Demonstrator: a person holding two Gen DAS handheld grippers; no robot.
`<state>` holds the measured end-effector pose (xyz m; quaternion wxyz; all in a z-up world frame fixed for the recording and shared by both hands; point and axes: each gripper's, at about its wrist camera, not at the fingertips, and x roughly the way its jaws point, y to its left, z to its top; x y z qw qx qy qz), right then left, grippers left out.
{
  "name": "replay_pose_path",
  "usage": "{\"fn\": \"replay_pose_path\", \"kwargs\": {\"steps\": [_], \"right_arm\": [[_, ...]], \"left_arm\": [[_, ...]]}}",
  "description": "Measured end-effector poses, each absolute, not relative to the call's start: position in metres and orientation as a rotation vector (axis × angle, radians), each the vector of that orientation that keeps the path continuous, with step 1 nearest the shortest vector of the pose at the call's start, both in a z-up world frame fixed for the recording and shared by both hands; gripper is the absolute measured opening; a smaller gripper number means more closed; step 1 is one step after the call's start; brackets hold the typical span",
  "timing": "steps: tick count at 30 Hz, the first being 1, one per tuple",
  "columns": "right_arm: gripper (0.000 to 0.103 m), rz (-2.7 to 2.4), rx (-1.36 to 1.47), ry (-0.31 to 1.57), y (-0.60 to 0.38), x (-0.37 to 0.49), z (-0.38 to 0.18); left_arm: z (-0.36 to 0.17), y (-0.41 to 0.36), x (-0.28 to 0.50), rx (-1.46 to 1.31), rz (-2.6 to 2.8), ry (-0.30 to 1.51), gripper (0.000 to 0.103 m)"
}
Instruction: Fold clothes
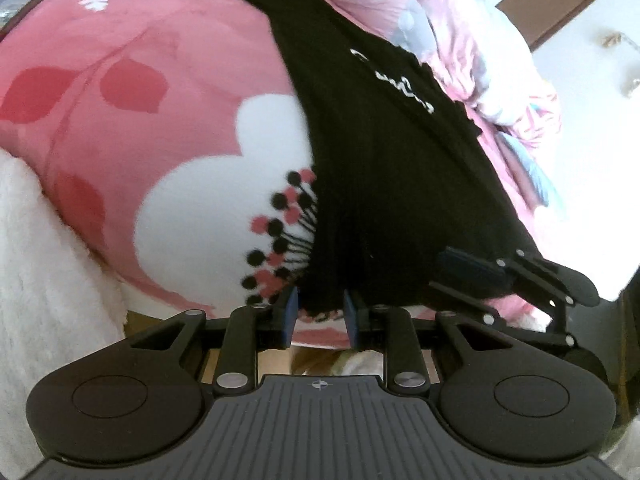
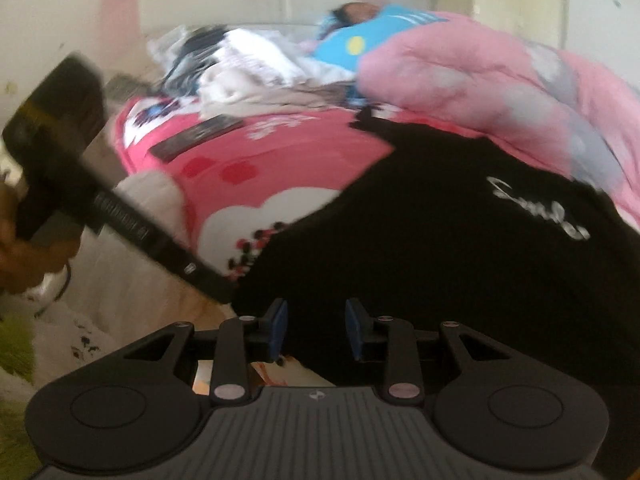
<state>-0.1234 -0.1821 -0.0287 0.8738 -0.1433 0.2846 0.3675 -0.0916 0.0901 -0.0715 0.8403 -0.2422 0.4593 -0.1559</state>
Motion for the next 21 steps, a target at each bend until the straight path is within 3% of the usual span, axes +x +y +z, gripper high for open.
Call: {"fn": "replay_pose_path", "kwargs": {"steps": [6,11,12,13,14,21], "right_arm": [[0.034,0.705,-0.246,0.63,-0.19,-0.124,-0.03],[0.034,0.536,-0.094,0.698,-0.239,-0.121,-0.035],[0.034,0.514,-0.077,0.695,-0.245,-0.122,-0.035],[0.034,0.493,-0.061,0.69,-0.25,-0.123,-0.035],[0.034,0.472,-0.046,0.686,-0.255,-0.124,-0.035],[0.034,0.319,0.048,0.643,-0.291,-0.131,-0.032]], "left_arm": [[-0.076,0.08,-0.085,-0.488,-0.36,0.965,0.034],[-0.076,0.071,-0.082,-0.475,-0.38,0.969,0.034],[-0.076,0.07,-0.082,-0.475,-0.377,0.972,0.029],[-0.076,0.07,-0.082,-0.476,-0.375,0.974,0.014],[-0.075,0.069,-0.082,-0.477,-0.372,0.977,0.007],[-0.057,0.085,-0.092,-0.555,-0.367,0.983,0.003]]}}
